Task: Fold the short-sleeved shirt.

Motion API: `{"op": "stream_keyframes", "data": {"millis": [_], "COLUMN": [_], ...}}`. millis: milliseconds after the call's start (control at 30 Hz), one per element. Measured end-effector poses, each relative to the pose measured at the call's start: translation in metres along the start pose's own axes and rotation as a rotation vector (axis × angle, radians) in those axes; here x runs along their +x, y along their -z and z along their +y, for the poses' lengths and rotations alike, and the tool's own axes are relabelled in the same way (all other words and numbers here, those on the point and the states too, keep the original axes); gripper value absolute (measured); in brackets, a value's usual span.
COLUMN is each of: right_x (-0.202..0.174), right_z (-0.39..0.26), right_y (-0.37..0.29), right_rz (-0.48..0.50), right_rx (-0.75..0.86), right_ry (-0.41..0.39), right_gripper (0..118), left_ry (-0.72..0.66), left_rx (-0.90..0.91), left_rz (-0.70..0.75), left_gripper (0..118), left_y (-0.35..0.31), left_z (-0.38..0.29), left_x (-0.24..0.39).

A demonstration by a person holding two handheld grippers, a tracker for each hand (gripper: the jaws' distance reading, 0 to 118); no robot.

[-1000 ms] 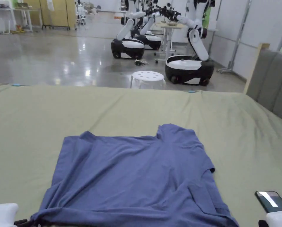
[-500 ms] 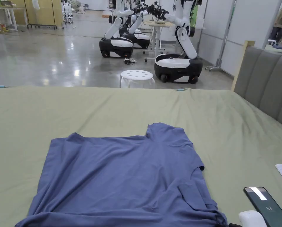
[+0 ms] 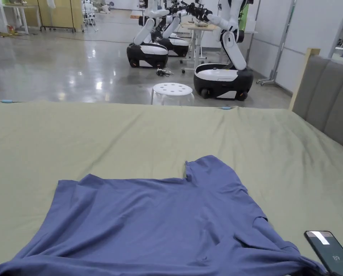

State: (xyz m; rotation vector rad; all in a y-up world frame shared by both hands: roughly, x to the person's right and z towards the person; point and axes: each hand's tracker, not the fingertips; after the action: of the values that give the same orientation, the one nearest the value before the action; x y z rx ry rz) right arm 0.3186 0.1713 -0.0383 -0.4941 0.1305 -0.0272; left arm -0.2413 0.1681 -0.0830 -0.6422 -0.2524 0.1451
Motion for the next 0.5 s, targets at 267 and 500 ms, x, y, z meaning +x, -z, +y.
{"op": "stream_keyframes", "data": {"millis": [267, 500], "right_x": [0.018, 0.035], "right_z": [0.021, 0.071], "right_y": [0.068, 0.190], "right_rz": [0.021, 0.029], "right_rx": [-0.110, -0.222], "right_ry": [0.016, -0.042], "right_gripper": [9, 9], "left_ry": [0.011, 0.073], "left_rx": [-0.114, -0.196], "left_rz": [0.031, 0.095], "left_gripper": [6, 6], "left_y": [0.059, 0.164], "left_z": [0.026, 0.087], "left_x": [-0.019, -0.031]}}
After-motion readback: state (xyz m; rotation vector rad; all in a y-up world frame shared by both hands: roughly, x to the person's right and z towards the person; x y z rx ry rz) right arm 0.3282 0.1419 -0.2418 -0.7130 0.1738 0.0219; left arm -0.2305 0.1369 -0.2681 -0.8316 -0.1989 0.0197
